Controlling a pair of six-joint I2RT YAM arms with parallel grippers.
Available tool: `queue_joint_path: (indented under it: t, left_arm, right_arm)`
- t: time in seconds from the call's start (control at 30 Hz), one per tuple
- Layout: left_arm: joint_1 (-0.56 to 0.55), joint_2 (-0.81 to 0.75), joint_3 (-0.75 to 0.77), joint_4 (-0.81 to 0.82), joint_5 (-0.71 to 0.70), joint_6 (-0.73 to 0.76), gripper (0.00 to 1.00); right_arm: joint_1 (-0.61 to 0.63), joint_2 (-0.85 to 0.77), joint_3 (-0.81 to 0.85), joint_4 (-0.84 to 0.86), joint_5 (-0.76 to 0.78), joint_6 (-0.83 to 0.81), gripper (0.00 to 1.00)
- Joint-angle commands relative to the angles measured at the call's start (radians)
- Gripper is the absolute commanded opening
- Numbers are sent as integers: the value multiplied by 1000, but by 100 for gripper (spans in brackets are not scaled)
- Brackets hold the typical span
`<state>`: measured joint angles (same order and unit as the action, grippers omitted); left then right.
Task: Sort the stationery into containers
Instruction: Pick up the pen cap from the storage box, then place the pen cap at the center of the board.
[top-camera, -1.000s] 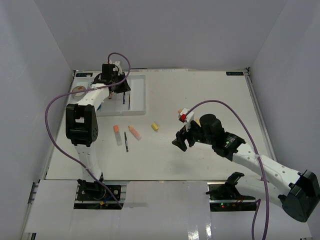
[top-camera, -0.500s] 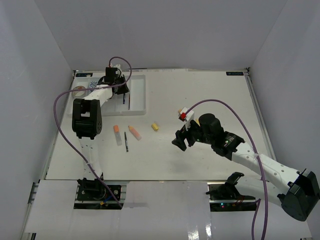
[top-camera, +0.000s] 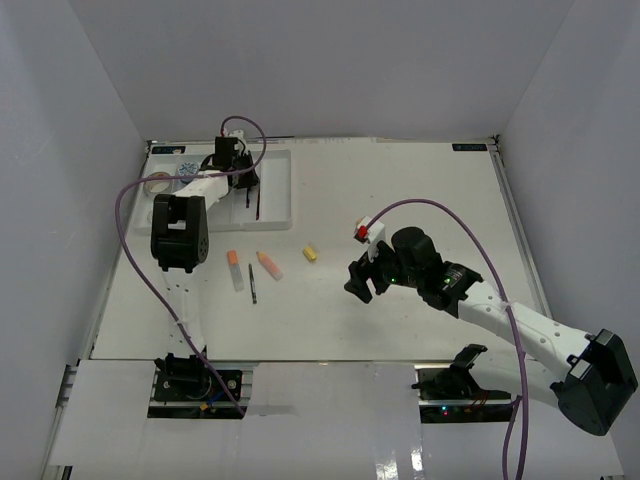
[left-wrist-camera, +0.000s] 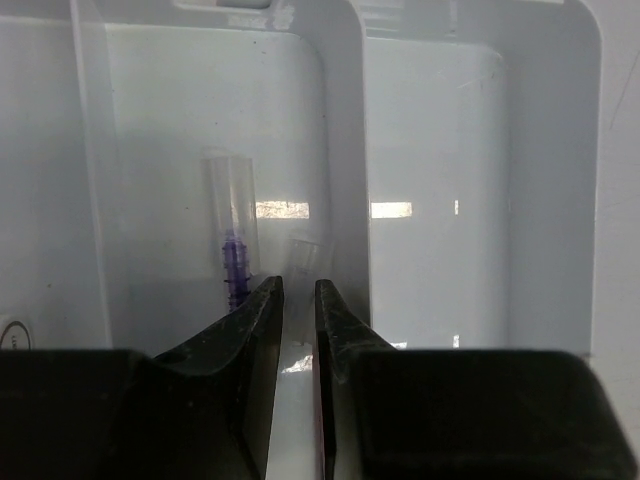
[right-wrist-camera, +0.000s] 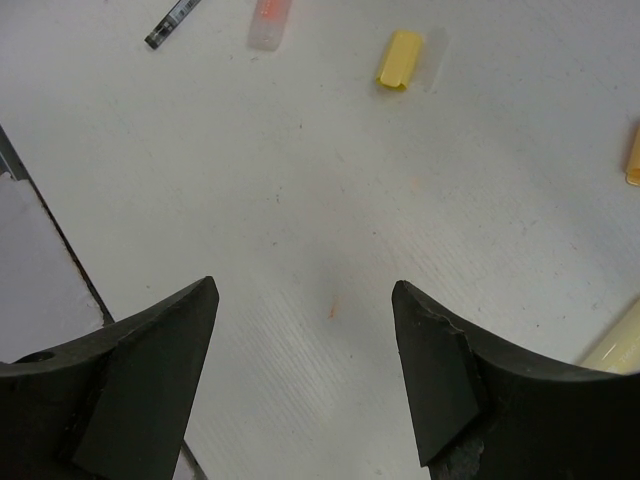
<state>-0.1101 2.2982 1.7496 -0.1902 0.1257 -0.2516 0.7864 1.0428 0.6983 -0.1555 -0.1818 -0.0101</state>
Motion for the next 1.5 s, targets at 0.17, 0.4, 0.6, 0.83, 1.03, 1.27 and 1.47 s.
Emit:
queue_joint_path:
  t: [0.17,0.4,0.6,0.83,1.03,1.27,1.47]
  left_arm:
    - [-11,12,16,3,-66,37,34]
    - [-36,27,11,1,-112,74,31]
    - [-45,26,4,2,-152,92,18]
    - [-46,-31,8,12,-127,84,0]
    - [-45,-127,2,24,-127,80,0]
    - [-45,-250,-44,26,-97,81,0]
    - [-97,-460,-225,-41,-57,9,0]
  right_arm:
    - [-3,10,43,17,2,1,77]
    - [-3,20,47,16,-10,1,77]
    - [-3,6,46,13,-2,1,77]
    - [-3,-15,40,11,4,2,77]
    - [-3,-47,21,13,8,2,77]
    - [-3,-81,12,14,1,2,77]
    - [-3,-115,1,19,13,2,77]
